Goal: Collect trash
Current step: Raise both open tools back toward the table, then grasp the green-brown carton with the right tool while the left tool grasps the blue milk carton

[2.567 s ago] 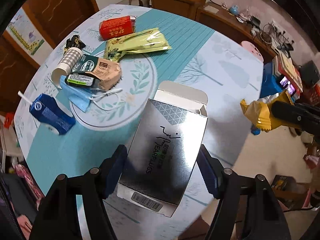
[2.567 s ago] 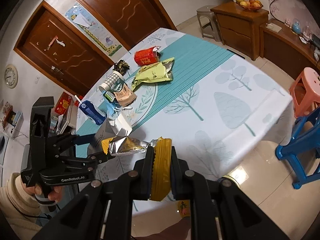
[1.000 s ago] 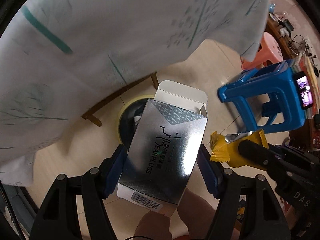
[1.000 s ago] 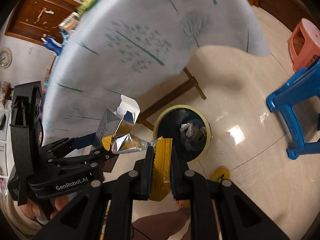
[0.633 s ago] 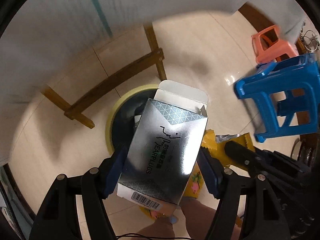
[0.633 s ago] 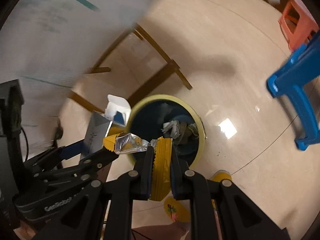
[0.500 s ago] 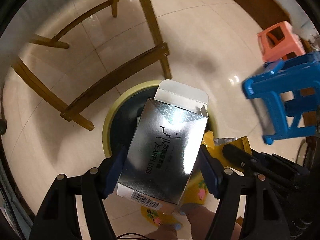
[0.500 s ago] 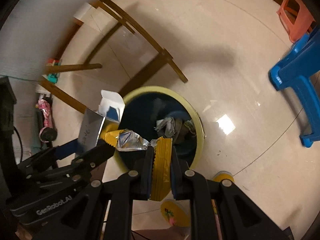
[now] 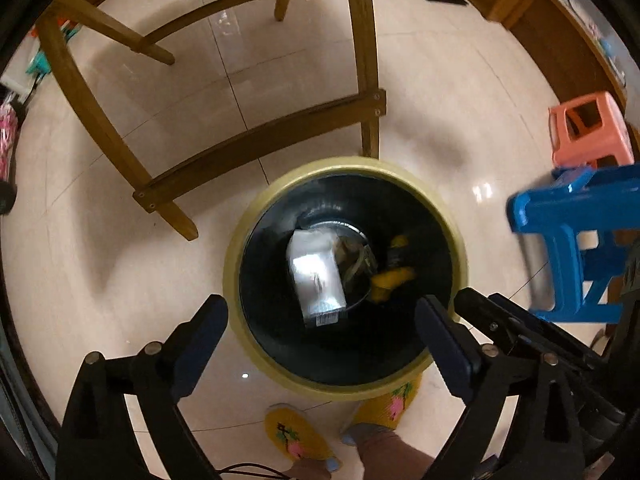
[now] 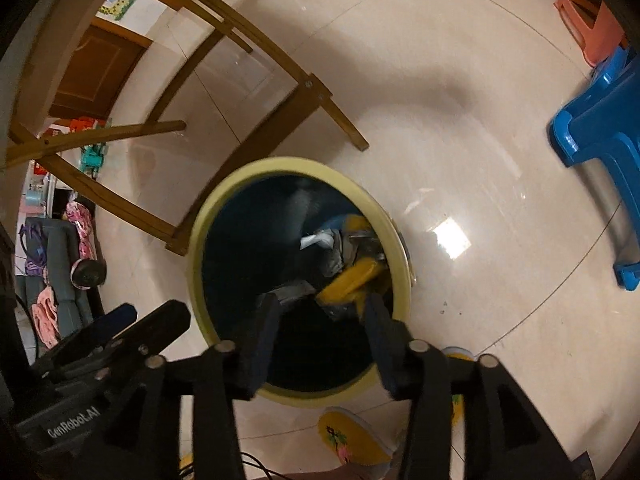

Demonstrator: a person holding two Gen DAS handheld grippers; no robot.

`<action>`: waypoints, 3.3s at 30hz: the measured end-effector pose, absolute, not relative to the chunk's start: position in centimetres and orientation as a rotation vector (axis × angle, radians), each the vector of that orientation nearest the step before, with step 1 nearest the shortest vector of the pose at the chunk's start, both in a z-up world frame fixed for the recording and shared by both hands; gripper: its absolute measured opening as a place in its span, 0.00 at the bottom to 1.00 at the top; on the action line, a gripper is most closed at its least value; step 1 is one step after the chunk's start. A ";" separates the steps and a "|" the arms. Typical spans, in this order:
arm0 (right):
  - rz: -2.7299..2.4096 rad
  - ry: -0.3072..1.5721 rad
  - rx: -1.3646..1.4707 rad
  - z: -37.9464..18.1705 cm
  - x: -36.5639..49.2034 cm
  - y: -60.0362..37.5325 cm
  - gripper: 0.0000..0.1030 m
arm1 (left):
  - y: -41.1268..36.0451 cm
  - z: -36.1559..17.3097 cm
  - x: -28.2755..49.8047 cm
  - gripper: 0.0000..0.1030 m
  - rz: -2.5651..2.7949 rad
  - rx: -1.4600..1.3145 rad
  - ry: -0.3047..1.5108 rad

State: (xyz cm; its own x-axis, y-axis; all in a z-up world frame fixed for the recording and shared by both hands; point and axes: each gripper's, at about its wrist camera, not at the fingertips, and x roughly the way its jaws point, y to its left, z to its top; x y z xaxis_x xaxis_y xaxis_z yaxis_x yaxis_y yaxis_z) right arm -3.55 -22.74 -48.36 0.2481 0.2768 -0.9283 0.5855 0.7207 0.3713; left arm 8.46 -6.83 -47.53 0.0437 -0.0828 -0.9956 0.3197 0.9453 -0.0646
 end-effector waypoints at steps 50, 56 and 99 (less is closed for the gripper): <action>-0.027 0.973 0.380 -0.2 -1.2 -19.9 0.51 | -1.5 2.4 6.7 0.91 -0.361 0.021 1.000; 0.045 0.963 0.302 1.2 2.6 -19.7 0.51 | -0.3 3.8 7.8 0.91 -0.306 -0.058 0.960; -0.021 1.133 0.304 -6.8 36.8 -13.2 0.51 | 10.5 -8.2 44.5 0.91 -0.358 0.050 1.124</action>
State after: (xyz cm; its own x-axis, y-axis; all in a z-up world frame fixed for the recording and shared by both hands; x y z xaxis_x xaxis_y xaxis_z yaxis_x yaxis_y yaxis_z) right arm 36.80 -13.20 -6.81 0.4285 0.1365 -0.8932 0.1699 0.9587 0.2280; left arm 44.50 10.49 -8.21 0.3817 -0.2553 -0.8883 0.3057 0.9419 -0.1394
